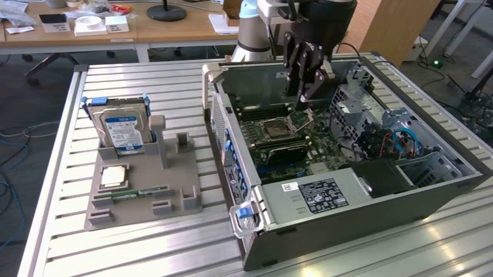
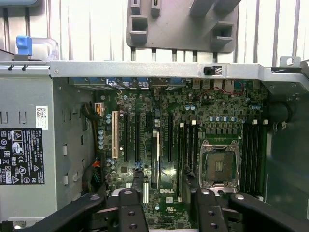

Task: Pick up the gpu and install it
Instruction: 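Press down on the gpu until it lock into place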

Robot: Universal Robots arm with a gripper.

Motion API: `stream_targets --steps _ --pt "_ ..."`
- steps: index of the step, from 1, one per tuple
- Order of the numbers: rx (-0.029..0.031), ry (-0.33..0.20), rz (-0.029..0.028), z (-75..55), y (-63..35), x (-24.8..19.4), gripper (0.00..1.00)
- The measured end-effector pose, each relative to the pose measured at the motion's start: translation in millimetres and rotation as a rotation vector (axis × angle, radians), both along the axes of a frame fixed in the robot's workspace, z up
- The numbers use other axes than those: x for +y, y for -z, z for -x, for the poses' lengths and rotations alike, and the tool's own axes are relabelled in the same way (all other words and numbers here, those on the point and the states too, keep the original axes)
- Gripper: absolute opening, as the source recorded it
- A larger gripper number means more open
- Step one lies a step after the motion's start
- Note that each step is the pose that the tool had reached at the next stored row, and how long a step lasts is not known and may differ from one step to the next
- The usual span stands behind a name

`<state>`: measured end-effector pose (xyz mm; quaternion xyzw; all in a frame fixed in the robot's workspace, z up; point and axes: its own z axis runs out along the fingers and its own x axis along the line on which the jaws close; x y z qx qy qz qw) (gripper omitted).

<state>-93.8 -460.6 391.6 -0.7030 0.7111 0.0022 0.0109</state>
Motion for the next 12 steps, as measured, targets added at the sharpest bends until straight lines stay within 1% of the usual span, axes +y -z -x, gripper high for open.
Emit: stream_targets --steps 2,3,5,6,8,9,12 --pt "0.0 0.0 0.0001 0.0 0.0 0.0 0.37" --pt "0.0 0.0 0.0 0.0 0.0 0.0 0.37" --pt "0.0 0.0 0.0 0.0 0.0 0.0 0.25" --pt "0.0 0.0 0.0 0.0 0.0 0.0 0.25" --pt "0.0 0.0 0.0 0.0 0.0 0.0 0.14" --pt "0.0 0.0 0.0 0.0 0.0 0.0 0.11" --pt "0.0 0.0 0.0 0.0 0.0 0.0 0.11"
